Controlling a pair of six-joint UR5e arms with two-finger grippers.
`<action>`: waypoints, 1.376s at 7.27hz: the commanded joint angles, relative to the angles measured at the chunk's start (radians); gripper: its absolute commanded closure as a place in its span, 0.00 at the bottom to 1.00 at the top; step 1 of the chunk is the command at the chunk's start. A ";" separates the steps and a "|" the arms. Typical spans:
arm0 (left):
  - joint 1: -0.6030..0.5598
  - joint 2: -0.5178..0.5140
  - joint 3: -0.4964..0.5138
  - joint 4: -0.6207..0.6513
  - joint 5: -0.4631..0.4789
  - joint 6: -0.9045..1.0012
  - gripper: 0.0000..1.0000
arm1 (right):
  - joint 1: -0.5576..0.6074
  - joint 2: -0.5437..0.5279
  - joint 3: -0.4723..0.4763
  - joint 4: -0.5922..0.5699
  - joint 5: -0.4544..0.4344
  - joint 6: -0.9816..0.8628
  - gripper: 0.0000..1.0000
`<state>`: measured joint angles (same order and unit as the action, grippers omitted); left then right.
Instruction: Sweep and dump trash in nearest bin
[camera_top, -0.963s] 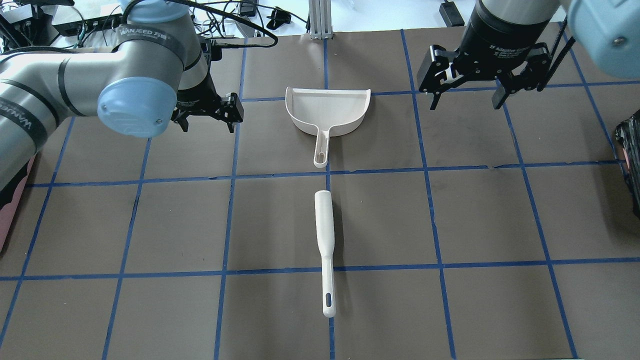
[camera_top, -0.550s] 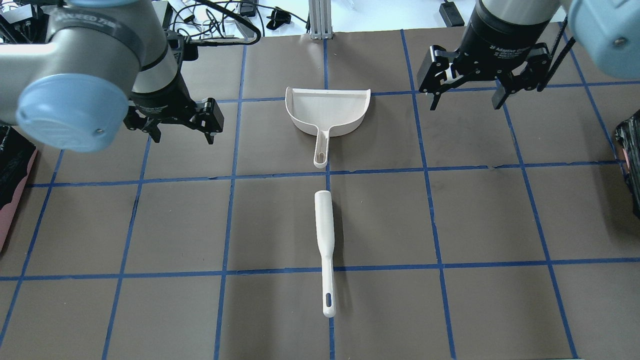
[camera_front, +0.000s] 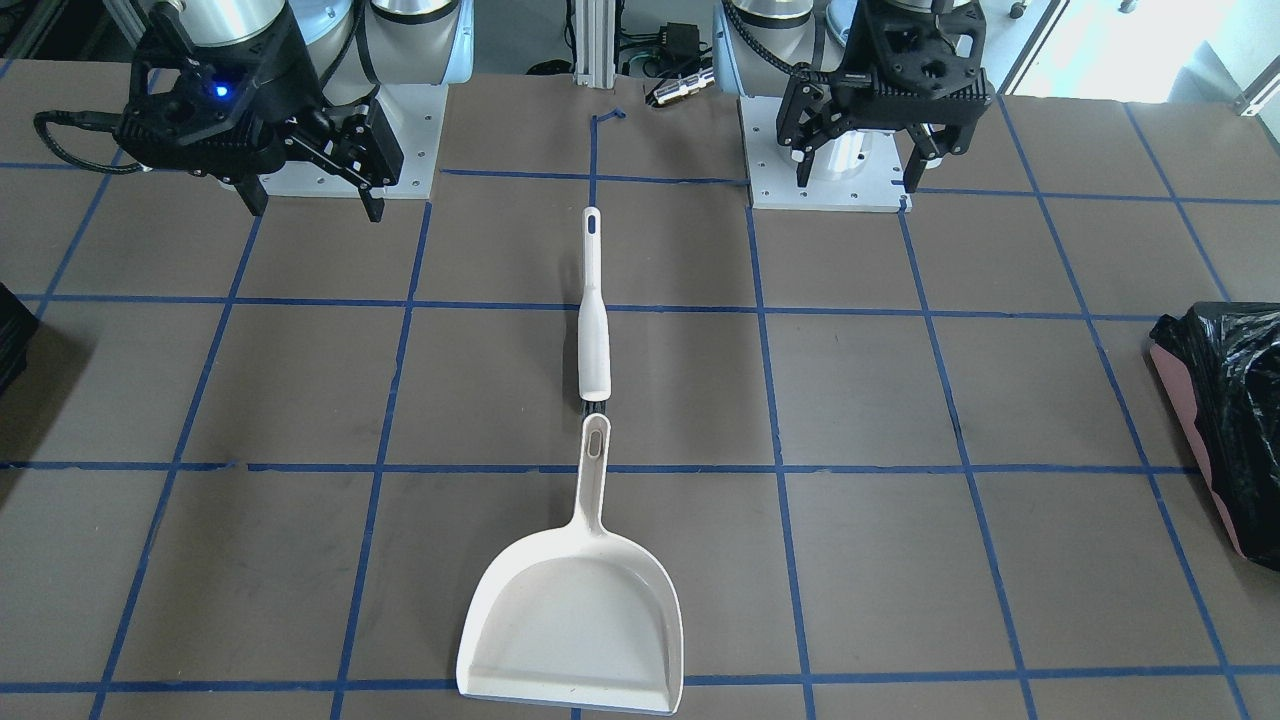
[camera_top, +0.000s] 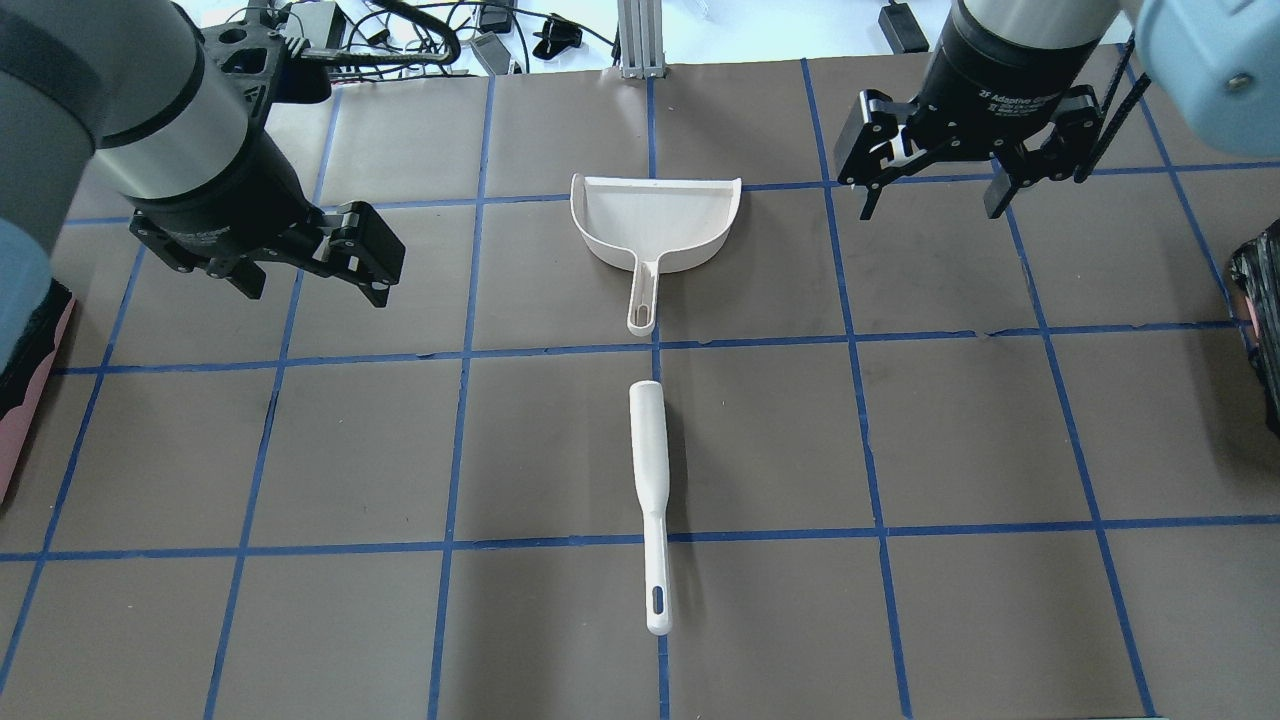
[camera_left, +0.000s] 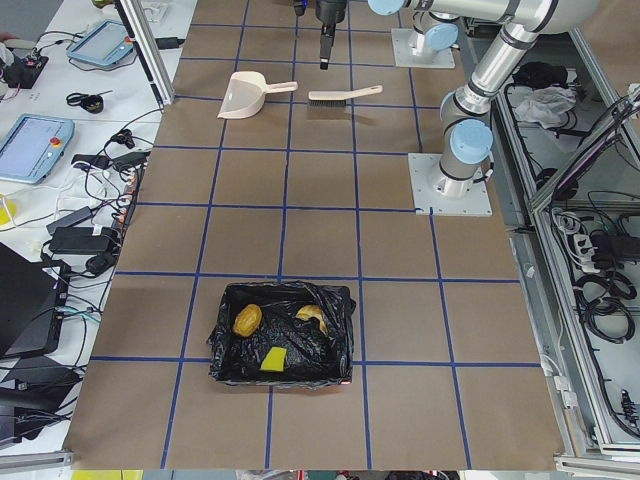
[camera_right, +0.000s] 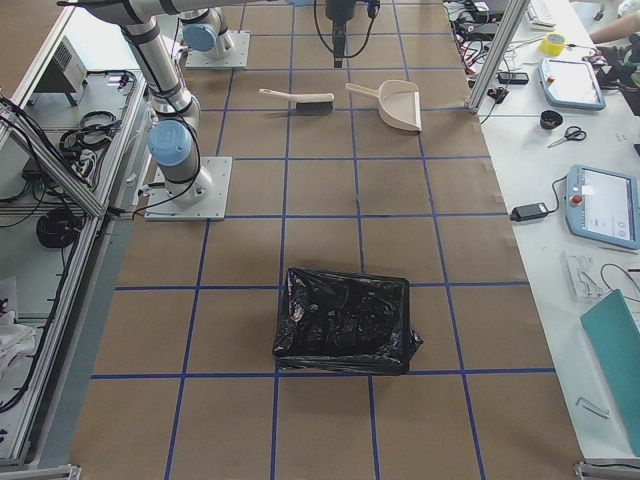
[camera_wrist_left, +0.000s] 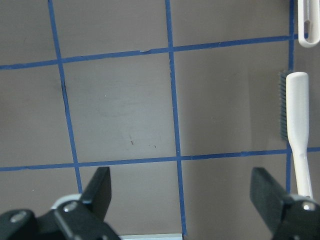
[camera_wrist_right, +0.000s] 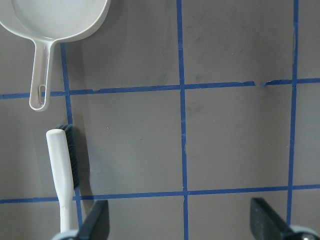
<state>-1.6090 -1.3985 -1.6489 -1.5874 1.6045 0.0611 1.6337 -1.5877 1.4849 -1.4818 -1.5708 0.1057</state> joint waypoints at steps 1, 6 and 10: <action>0.108 0.009 0.006 -0.011 -0.060 0.151 0.00 | 0.000 0.000 0.000 0.000 0.000 0.000 0.00; 0.110 0.006 0.006 -0.008 -0.058 0.144 0.00 | 0.000 0.000 0.000 0.000 0.002 0.000 0.00; 0.110 0.007 -0.003 -0.009 -0.058 0.144 0.00 | 0.000 0.000 0.000 0.000 0.002 0.002 0.00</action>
<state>-1.4987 -1.3930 -1.6512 -1.5949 1.5455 0.2056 1.6337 -1.5877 1.4849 -1.4818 -1.5692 0.1061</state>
